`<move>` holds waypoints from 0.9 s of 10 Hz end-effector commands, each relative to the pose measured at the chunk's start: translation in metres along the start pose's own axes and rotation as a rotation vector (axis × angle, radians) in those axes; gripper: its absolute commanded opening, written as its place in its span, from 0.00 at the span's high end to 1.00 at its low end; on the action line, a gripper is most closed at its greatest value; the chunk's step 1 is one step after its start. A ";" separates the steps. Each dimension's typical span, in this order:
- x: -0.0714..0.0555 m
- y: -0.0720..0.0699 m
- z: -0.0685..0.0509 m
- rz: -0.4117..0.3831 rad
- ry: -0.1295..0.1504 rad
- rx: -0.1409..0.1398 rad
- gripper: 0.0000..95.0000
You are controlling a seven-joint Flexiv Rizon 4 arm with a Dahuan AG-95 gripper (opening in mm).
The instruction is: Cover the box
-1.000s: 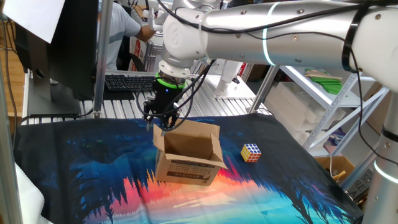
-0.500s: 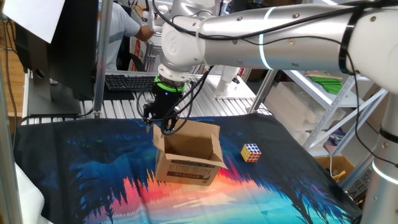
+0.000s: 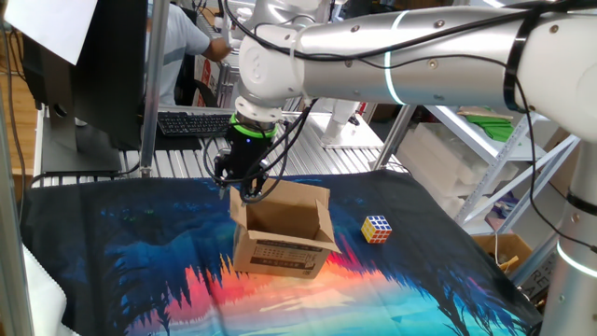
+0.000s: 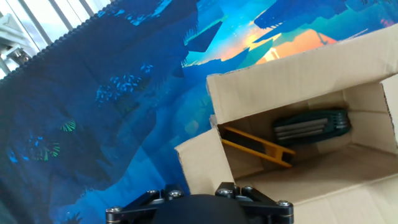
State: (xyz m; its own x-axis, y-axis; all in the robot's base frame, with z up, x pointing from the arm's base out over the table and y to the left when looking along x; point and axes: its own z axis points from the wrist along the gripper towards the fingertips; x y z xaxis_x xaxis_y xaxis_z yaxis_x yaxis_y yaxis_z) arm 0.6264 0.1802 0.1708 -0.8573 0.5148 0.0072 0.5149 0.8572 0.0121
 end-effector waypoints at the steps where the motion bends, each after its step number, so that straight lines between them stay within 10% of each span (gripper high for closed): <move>1: -0.003 -0.002 0.001 -0.015 0.003 -0.002 0.60; 2: -0.004 -0.003 0.001 -0.020 0.004 -0.004 0.60; 3: -0.004 -0.004 0.001 -0.026 0.005 -0.005 0.80; 5: -0.005 -0.005 0.001 -0.036 0.006 -0.004 0.80; 6: -0.005 -0.005 0.001 -0.039 0.006 -0.004 1.00; 9: -0.005 -0.006 -0.001 -0.057 0.012 -0.006 1.00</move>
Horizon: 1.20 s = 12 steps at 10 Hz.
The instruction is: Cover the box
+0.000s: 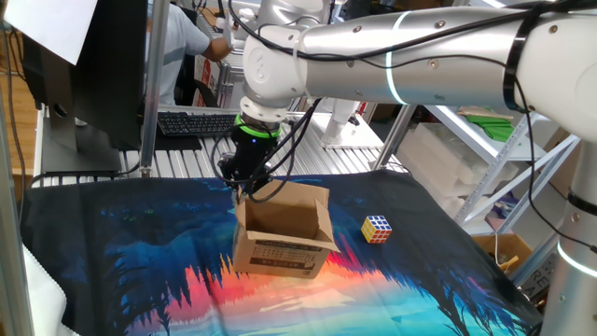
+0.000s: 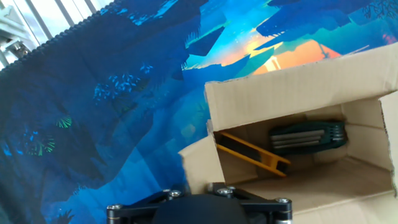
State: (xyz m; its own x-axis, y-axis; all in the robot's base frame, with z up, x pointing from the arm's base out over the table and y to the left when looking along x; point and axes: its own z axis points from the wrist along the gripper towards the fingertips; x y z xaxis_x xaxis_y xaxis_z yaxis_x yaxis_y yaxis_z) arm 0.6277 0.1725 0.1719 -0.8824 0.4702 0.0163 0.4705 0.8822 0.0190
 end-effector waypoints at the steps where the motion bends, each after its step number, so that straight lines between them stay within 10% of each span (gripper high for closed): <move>1: -0.001 -0.002 -0.003 -0.031 0.007 0.006 1.00; 6: -0.010 -0.018 0.000 -0.150 -0.001 0.027 1.00; 9: -0.010 -0.019 0.000 -0.155 -0.002 0.055 0.40; 12: -0.011 -0.021 0.002 -0.181 0.002 0.068 0.40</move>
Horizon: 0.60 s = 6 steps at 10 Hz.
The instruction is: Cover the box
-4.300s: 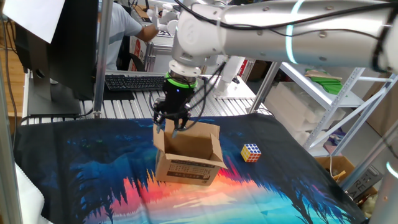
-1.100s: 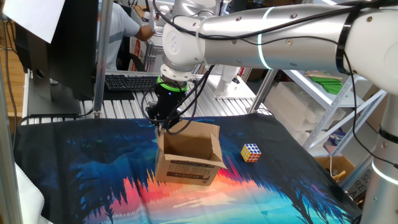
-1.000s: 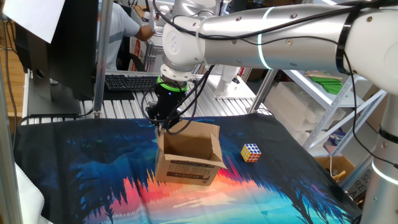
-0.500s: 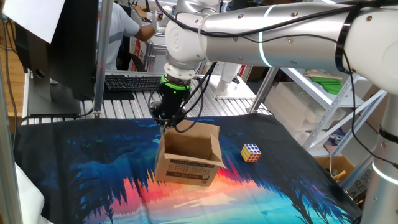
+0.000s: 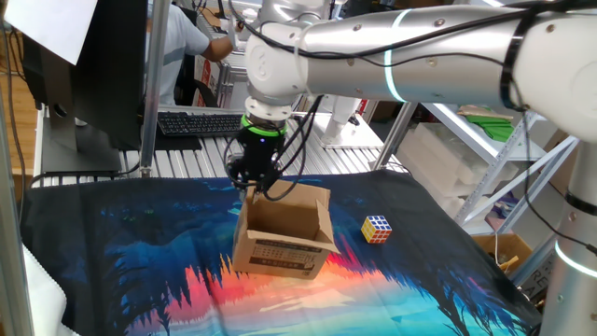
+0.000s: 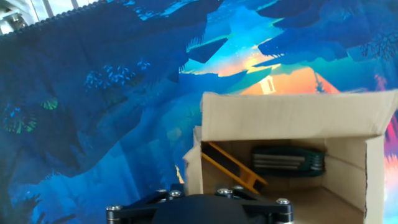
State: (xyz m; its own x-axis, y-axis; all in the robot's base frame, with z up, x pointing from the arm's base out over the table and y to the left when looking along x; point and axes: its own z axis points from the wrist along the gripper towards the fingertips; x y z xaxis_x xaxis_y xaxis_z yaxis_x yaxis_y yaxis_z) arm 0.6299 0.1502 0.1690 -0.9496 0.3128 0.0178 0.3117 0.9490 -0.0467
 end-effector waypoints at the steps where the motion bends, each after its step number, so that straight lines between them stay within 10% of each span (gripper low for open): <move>1: 0.001 -0.005 0.001 -0.023 0.007 0.002 0.40; 6: -0.004 -0.028 0.008 -0.074 0.011 -0.008 0.40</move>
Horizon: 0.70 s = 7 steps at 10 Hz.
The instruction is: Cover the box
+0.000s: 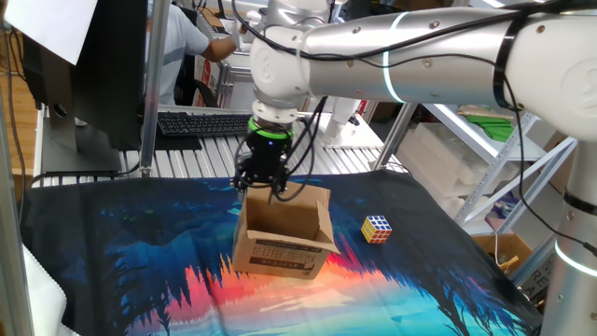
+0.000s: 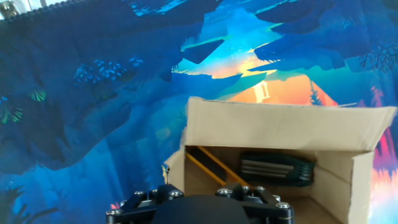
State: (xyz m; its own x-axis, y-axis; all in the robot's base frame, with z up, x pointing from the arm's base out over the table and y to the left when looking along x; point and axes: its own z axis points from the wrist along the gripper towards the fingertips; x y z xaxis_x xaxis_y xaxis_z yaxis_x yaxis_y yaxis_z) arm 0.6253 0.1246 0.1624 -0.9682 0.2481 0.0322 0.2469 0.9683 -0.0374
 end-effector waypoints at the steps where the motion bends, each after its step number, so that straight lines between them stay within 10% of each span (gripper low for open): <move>1: -0.001 -0.005 0.002 -0.006 -0.001 -0.001 0.40; 7: -0.001 -0.013 0.001 -0.004 0.009 -0.012 0.40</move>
State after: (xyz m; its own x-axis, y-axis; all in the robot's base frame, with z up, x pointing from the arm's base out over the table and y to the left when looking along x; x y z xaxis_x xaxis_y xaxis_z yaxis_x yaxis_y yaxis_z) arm 0.6225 0.1114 0.1615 -0.9696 0.2418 0.0387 0.2409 0.9702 -0.0264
